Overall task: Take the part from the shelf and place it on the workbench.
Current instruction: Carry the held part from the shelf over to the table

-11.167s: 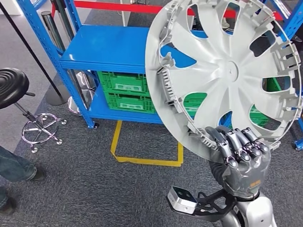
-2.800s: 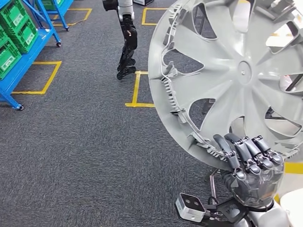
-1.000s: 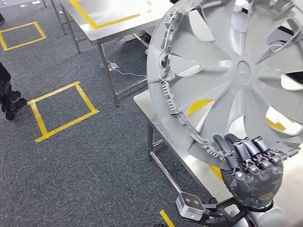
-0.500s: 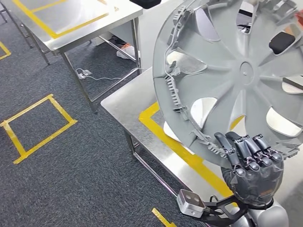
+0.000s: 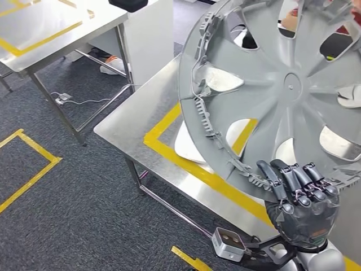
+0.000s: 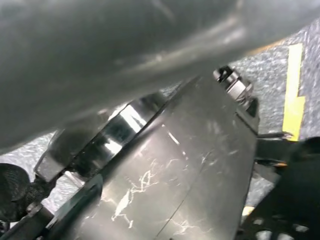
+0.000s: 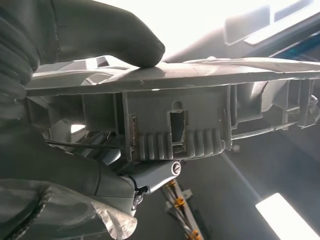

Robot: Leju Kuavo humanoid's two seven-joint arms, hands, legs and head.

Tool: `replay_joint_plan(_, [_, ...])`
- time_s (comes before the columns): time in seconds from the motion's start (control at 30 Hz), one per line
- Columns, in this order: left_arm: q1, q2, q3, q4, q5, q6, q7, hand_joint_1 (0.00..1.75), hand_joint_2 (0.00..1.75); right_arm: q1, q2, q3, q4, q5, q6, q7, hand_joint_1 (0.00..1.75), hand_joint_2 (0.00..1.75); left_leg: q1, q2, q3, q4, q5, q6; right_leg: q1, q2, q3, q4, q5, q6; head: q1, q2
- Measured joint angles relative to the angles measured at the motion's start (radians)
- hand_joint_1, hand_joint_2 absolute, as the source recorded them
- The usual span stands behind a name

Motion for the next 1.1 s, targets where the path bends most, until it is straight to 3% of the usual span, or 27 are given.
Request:
replay_joint_plan(0.03, [0.001,0.000,0.000,0.000,0.000,0.000,0.000,0.00,0.00,0.001,0.000,0.000,0.001,0.000,0.000,0.001,1.75,1.75,0.000,0.015,0.000,0.000,-0.001,-0.001,-0.002,-0.005,-0.001,0.007,0.007,0.003,0.000,0.000])
replay_joint_plan(0.07, [0.000,-0.001,0.000,0.000,0.000,0.000,0.000,0.00,0.00,0.002,0.000,-0.001,0.001,0.000,0.000,0.002,1.75,1.75,0.000,0.028,0.002,0.001,-0.003,-0.003,-0.003,-0.011,0.022,-0.033,0.033,0.005,0.000,0.000])
replay_joint_plan(0.13, [-0.001,-0.002,0.000,0.000,0.000,0.000,0.000,0.00,0.00,0.003,0.000,-0.002,0.001,0.000,0.000,0.003,1.75,1.75,-0.001,0.050,0.005,0.005,-0.009,-0.011,-0.003,-0.046,0.106,-0.179,0.092,0.007,0.001,0.000])
replay_joint_plan(0.2, [-0.001,-0.002,0.000,0.000,0.000,0.000,0.000,0.00,0.00,0.003,0.000,-0.003,0.001,0.000,0.000,0.003,1.75,1.75,-0.006,0.066,0.008,0.012,-0.016,-0.022,0.000,-0.070,0.161,-0.273,0.116,-0.002,0.000,0.000])
replay_joint_plan(0.3, [-0.003,-0.001,0.000,0.000,0.000,0.001,0.000,0.00,0.00,0.006,0.000,-0.004,0.002,0.000,0.000,0.005,1.75,1.75,-0.006,0.086,0.014,0.016,-0.021,-0.037,0.002,-0.047,0.165,-0.279,0.118,-0.021,-0.002,0.000])
replay_joint_plan(0.37, [-0.007,-0.002,0.000,0.000,0.000,0.001,0.000,0.00,0.00,0.008,0.000,-0.005,0.002,0.000,0.000,0.007,1.75,1.75,-0.001,0.057,0.004,0.051,-0.052,-0.046,-0.001,-0.027,0.166,-0.281,0.121,-0.033,-0.004,0.000])
replay_joint_plan(0.43, [-0.009,-0.002,0.000,0.000,0.000,0.002,0.000,0.00,0.00,0.009,0.000,-0.006,0.002,0.000,0.000,0.012,1.75,1.75,0.002,0.007,-0.046,0.169,-0.116,-0.051,-0.002,-0.007,0.165,-0.282,0.124,-0.041,-0.008,0.000])
replay_joint_plan(0.47, [-0.009,-0.003,0.000,0.000,0.000,0.003,0.000,0.00,0.00,0.009,0.000,-0.006,0.002,0.000,0.000,0.016,1.75,1.75,0.002,-0.006,-0.078,0.240,-0.146,-0.050,0.000,0.006,0.165,-0.282,0.124,-0.043,-0.009,0.000])
replay_joint_plan(0.5, [-0.009,-0.003,0.000,0.000,-0.001,0.004,0.001,0.00,0.00,0.011,0.000,-0.006,0.002,0.000,0.000,0.020,1.75,1.75,0.002,-0.012,-0.104,0.293,-0.160,-0.049,0.002,0.020,0.165,-0.282,0.125,-0.044,-0.009,0.000])
replay_joint_plan(0.53, [-0.007,-0.003,0.000,0.000,-0.002,0.004,0.001,0.00,0.00,0.012,0.000,-0.006,0.002,0.000,0.000,0.023,1.75,1.75,0.001,-0.016,-0.115,0.312,-0.154,-0.045,0.004,0.035,0.165,-0.282,0.125,-0.045,-0.009,0.000])
replay_joint_plan(0.57, [-0.006,-0.003,0.000,0.000,-0.003,0.004,0.002,0.00,0.00,0.014,0.000,-0.006,0.002,0.000,0.000,0.026,1.75,1.75,-0.001,-0.020,-0.109,0.291,-0.128,-0.040,0.006,0.050,0.166,-0.281,0.125,-0.045,-0.009,0.000])
replay_joint_plan(0.6, [-0.004,-0.002,0.000,0.000,-0.003,0.004,0.003,0.00,0.00,0.016,0.000,-0.006,0.002,0.000,0.000,0.029,1.75,1.75,-0.002,-0.031,-0.086,0.233,-0.088,-0.032,0.008,0.065,0.167,-0.281,0.126,-0.045,-0.009,0.000])
replay_joint_plan(0.67, [-0.003,-0.001,0.000,0.000,-0.004,0.004,0.003,0.00,0.00,0.017,0.000,-0.007,0.003,0.000,0.000,0.032,1.75,1.75,-0.004,-0.085,-0.031,0.098,-0.024,-0.013,0.007,0.092,0.166,-0.280,0.127,-0.044,-0.008,0.000])
replay_joint_plan(0.73, [-0.002,-0.001,0.000,0.001,-0.006,0.003,0.003,0.00,0.00,0.018,0.000,-0.007,0.004,0.000,0.000,0.034,1.75,1.75,-0.006,-0.123,-0.005,0.033,-0.009,-0.003,0.002,0.115,0.158,-0.279,0.130,-0.036,-0.010,0.000])
replay_joint_plan(0.8, [-0.002,-0.003,0.000,0.001,-0.009,0.003,0.003,0.00,0.00,0.020,0.000,-0.007,0.004,0.000,0.000,0.036,1.75,1.75,-0.005,-0.104,0.000,0.017,-0.008,-0.004,-0.002,0.138,0.147,-0.281,0.136,-0.024,-0.013,0.000])
replay_joint_plan(0.83, [-0.003,-0.003,0.000,0.001,-0.010,0.003,0.003,0.00,0.00,0.023,0.000,-0.007,0.004,0.000,0.000,0.038,1.75,1.75,-0.002,-0.091,0.003,0.008,-0.005,-0.003,-0.001,0.130,0.141,-0.278,0.133,-0.019,-0.012,0.000])
replay_joint_plan(0.9, [-0.005,-0.007,0.000,0.001,-0.010,0.004,0.002,0.00,0.00,0.023,0.000,-0.007,0.006,0.000,0.000,0.040,1.75,1.75,0.003,-0.059,0.009,-0.009,0.003,0.000,0.004,0.075,0.109,-0.223,0.097,-0.010,-0.004,0.000])
replay_joint_plan(0.93, [-0.005,-0.008,0.000,0.001,-0.010,0.004,0.002,0.00,0.00,0.022,0.000,-0.007,0.006,0.000,0.000,0.041,1.75,1.75,0.001,-0.045,0.010,-0.011,0.003,0.003,0.004,0.038,0.083,-0.168,0.067,-0.005,0.001,0.000])
replay_joint_plan(1.0, [-0.002,-0.009,-0.001,0.001,-0.010,0.004,0.002,0.00,0.00,0.019,0.000,-0.007,0.009,0.000,0.000,0.043,1.75,1.75,0.000,-0.011,0.010,-0.011,0.001,0.004,-0.001,0.004,0.025,-0.045,0.013,0.006,0.004,0.000])
replay_joint_plan(1.03, [-0.001,-0.008,-0.001,0.001,-0.010,0.004,0.002,0.00,0.00,0.019,0.000,-0.007,0.010,0.000,0.000,0.044,1.75,1.75,0.000,0.005,0.011,-0.010,-0.001,0.003,-0.005,-0.002,0.014,-0.018,0.010,0.012,0.004,0.000])
replay_joint_plan(1.07, [-0.001,-0.008,-0.001,0.001,-0.010,0.004,0.002,0.00,0.00,0.019,0.000,-0.007,0.011,0.000,0.000,0.044,1.75,1.75,0.001,0.020,0.012,-0.008,-0.003,0.000,-0.009,-0.008,0.023,-0.030,0.025,0.017,0.004,0.000])
replay_joint_plan(1.1, [-0.001,-0.008,-0.001,0.001,-0.010,0.004,0.002,0.00,0.00,0.019,0.000,-0.007,0.012,0.000,0.000,0.045,1.75,1.75,0.002,0.032,0.013,-0.005,-0.006,-0.004,-0.013,-0.018,0.055,-0.085,0.057,0.022,0.005,0.000])
